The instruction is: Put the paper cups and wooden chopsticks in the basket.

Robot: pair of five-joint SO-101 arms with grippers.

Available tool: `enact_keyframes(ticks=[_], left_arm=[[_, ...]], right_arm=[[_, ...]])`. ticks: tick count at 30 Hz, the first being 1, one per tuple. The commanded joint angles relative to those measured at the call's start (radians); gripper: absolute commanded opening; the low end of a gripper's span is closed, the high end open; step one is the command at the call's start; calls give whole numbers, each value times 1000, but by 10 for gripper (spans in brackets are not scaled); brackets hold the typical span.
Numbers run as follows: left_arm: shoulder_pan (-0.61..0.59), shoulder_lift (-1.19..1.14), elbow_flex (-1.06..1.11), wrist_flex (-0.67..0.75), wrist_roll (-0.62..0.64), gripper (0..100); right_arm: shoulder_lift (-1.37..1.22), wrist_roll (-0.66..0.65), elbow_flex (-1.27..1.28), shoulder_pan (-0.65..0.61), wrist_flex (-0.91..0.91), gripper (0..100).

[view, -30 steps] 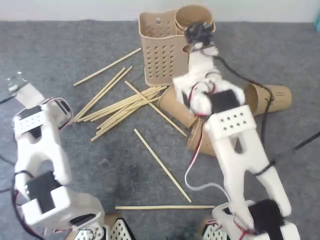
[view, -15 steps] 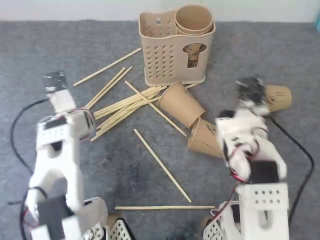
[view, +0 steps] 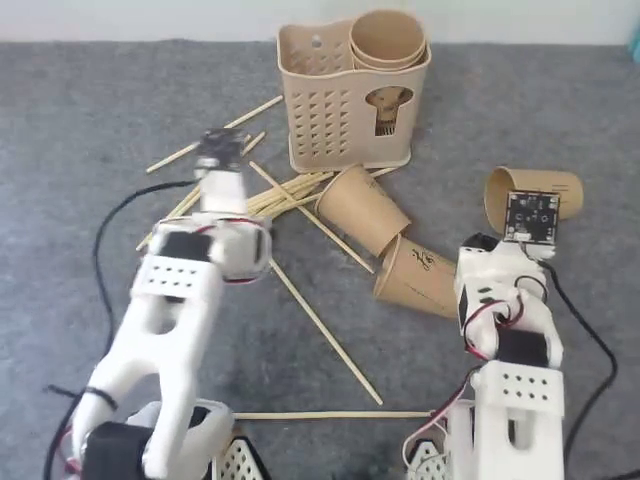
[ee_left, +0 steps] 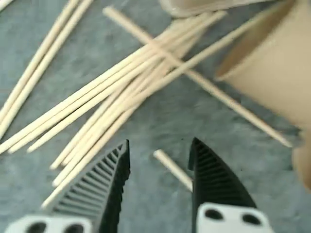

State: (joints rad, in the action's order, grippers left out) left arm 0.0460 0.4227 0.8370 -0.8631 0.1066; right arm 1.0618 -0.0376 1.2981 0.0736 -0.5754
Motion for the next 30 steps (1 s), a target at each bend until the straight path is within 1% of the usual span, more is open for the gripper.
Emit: enact_keyframes(ticks=[1,3,7,11,14,18,21,25,30], left_arm=[[147,49,-81,32,21,254],[178,49,-97,69,43,273],[215,48,-150,110,64,274],[219,29,-200,169,160,275],[219,-80,-269,170,166,275],[219,-304,-400,163,167,273],[218,-439,-519,123,169,272],[218,-551,-650,89,169,272],[218,-631,-700,95,167,272]], right_arm=[[-48,0,-12,18,56,13],[-58,0,-14,18,59,13],[-58,0,-21,18,53,13],[-59,0,-21,18,54,13],[-62,0,-21,18,59,13],[-62,-14,-21,15,59,13],[-62,-31,-20,10,61,13],[-62,-34,-20,10,61,13],[-62,-34,-20,10,61,13]])
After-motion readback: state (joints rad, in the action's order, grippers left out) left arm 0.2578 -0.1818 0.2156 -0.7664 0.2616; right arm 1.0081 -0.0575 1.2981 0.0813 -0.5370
